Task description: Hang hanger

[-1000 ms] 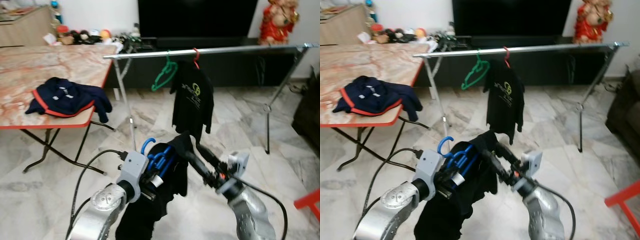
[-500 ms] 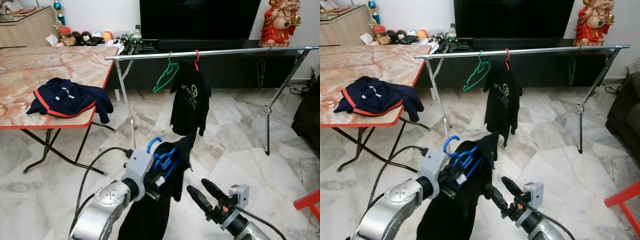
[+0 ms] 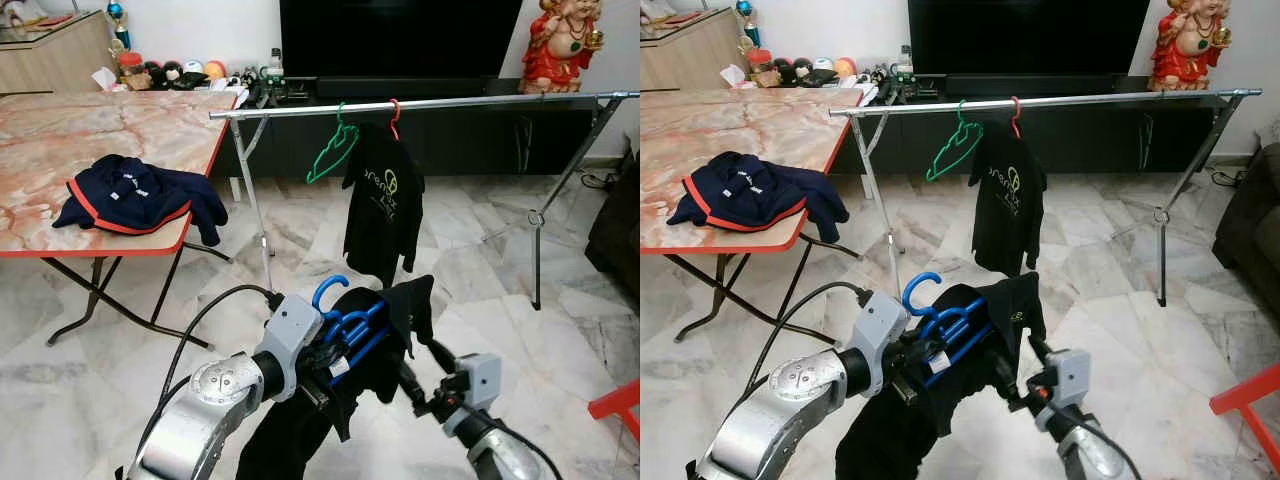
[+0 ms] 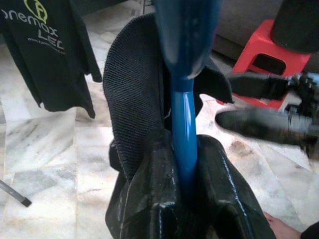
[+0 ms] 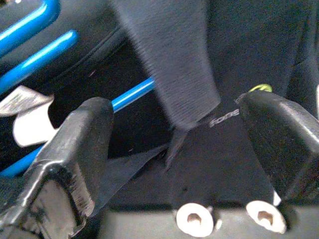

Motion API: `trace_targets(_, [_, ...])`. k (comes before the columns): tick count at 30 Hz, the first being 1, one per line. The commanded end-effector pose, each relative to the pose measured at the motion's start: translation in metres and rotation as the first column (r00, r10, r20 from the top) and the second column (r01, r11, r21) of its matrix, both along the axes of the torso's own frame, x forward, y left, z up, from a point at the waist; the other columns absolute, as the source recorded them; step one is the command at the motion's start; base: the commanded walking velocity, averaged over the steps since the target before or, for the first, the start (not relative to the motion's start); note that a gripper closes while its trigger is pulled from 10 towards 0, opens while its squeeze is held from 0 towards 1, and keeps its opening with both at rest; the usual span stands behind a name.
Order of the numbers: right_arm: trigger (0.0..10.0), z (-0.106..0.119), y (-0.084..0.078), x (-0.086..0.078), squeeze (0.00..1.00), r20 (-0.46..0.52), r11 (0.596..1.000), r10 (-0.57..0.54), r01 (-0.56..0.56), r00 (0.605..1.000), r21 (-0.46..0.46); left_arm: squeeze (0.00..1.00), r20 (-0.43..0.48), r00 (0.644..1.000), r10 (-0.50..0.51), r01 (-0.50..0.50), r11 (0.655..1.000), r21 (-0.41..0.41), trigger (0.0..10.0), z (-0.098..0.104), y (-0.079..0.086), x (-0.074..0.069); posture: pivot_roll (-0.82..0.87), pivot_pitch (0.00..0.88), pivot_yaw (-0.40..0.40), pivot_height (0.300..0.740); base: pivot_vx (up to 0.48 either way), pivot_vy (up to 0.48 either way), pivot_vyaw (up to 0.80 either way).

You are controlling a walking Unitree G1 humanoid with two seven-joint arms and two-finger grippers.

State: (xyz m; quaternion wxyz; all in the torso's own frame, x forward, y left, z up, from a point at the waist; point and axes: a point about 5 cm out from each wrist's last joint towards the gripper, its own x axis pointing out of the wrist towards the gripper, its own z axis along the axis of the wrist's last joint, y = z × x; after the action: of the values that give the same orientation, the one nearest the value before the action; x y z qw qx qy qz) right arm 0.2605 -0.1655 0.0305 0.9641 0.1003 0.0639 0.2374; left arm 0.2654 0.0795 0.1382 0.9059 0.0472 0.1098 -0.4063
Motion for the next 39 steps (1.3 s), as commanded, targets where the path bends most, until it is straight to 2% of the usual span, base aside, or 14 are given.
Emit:
trace_targets(1, [10.0, -0.005, 0.001, -0.002, 0.0, -0.016, 1.0, 0.001, -0.001, 1.0, -0.013, 0.0, 0.038, 0.998, -0.056, 0.057, 0.998, -0.024, 10.0, 0.013, -0.006, -0.005, -0.02, 0.054, 0.009, 0.74, 0.0, 0.0, 0.0])
trace_targets(5, [10.0, -0.012, -0.004, 0.0, 0.0, -0.019, 0.996, -0.027, 0.025, 0.999, -0.083, 0.0, 0.041, 0.995, -0.088, 0.089, 0.996, -0.019, 10.0, 0.016, -0.008, -0.007, -0.02, 0.057, 0.01, 0.74, 0.0, 0.0, 0.0])
trace_targets(8, [10.0, -0.012, -0.009, 0.005, 0.0, -0.006, 0.983, -0.088, 0.086, 0.996, -0.161, 0.0, 0.043, 0.992, -0.117, 0.119, 0.992, -0.035, 10.0, 0.019, -0.01, -0.009, -0.02, 0.058, 0.011, 0.74, 0.0, 0.0, 0.0])
trace_targets(12, [10.0, -0.008, -0.009, 0.011, 0.0, 0.019, 0.979, -0.128, 0.129, 0.992, -0.158, 0.0, 0.04, 0.989, -0.142, 0.143, 0.989, -0.04, 10.0, 0.02, -0.012, -0.011, -0.03, 0.062, 0.017, 0.74, 0.0, 0.0, 0.0])
trace_targets(14, [10.0, -0.005, -0.003, 0.017, 0.0, 0.027, 0.983, -0.126, 0.129, 0.992, -0.132, 0.0, 0.037, 0.988, -0.147, 0.149, 0.988, -0.035, 10.0, 0.02, -0.012, -0.012, -0.02, 0.063, 0.015, 0.74, 0.0, 0.0, 0.0])
trace_targets(23, [10.0, -0.01, 0.009, 0.018, 0.0, -0.001, 0.993, -0.045, 0.045, 0.999, -0.11, 0.0, 0.039, 0.986, -0.165, 0.166, 0.985, -0.045, 10.0, 0.021, -0.014, -0.015, -0.01, 0.058, 0.014, 0.74, 0.0, 0.0, 0.0])
trace_targets(24, [0.0, -0.01, 0.009, 0.018, 0.0, 0.0, 0.994, -0.049, 0.049, 0.999, -0.102, 0.0, 0.039, 0.985, -0.166, 0.167, 0.985, -0.045, 10.0, 0.021, -0.014, -0.015, -0.01, 0.057, 0.012, 0.74, 0.0, 0.0, 0.0])
trace_targets(35, [0.0, -0.008, 0.006, 0.022, 0.0, 0.008, 0.99, -0.106, 0.106, 0.994, -0.093, 0.0, 0.039, 0.983, -0.177, 0.179, 0.983, -0.051, 10.0, 0.022, -0.015, -0.017, -0.01, 0.054, 0.01, 0.74, 0.0, 0.0, 0.0])
trace_targets(39, [0.0, -0.006, -0.002, 0.026, 0.0, 0.026, 0.976, -0.18, 0.181, 0.983, -0.119, 0.0, 0.037, 0.983, -0.178, 0.179, 0.982, -0.052, 10.0, 0.021, -0.015, -0.018, -0.01, 0.054, 0.011, 0.74, 0.0, 0.0, 0.0])
